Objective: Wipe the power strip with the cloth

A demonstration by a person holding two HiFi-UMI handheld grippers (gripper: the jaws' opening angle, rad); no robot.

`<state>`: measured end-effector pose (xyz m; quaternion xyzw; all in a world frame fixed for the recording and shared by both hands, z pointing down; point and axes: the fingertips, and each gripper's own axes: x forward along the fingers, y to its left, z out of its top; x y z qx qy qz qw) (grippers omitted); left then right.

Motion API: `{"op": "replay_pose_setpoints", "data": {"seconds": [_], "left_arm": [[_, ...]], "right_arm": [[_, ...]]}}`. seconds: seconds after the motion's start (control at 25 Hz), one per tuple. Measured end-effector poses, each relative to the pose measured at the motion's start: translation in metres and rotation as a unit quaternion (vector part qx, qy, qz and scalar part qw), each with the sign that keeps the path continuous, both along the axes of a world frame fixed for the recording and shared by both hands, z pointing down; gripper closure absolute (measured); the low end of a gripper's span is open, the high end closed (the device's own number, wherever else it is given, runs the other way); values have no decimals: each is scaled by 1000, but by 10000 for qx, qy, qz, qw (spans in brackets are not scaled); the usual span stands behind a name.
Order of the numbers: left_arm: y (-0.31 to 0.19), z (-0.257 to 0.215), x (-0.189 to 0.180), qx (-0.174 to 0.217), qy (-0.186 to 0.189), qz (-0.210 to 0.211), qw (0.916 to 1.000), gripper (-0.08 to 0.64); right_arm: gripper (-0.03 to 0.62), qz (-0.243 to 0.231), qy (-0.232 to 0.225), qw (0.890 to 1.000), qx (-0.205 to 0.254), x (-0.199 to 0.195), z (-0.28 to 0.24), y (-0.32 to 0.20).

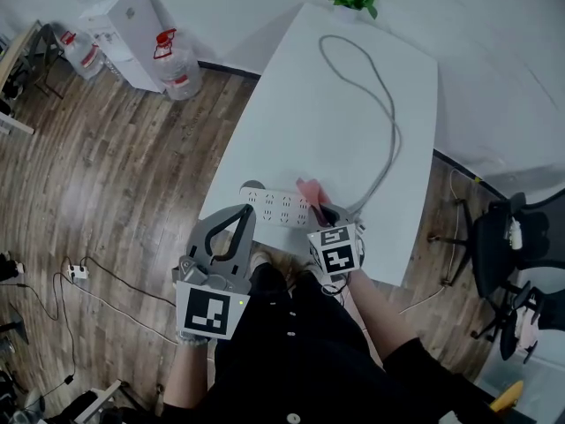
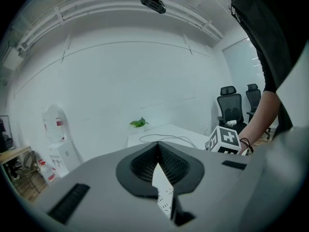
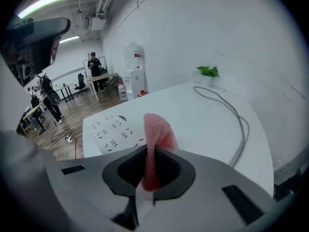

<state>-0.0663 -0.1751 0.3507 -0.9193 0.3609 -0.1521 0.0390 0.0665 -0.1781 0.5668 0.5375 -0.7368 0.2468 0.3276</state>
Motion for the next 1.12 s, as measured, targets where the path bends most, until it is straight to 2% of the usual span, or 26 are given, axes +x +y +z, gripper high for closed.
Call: {"op": "replay_pose_setpoints", "data": {"seconds": [0.52, 0.8, 1.12], "left_arm": [[5, -2, 31, 35, 24, 300, 9995, 549], [7, -4, 36, 38, 15, 330, 9994, 549], [6, -7, 43, 88, 47, 376, 9992, 549]], "right_arm": [[537, 422, 171, 9989, -62, 46, 7, 18], [537, 577, 208, 9981, -108, 62, 6, 30], [537, 688, 121, 9975, 140, 71, -16, 34]]}}
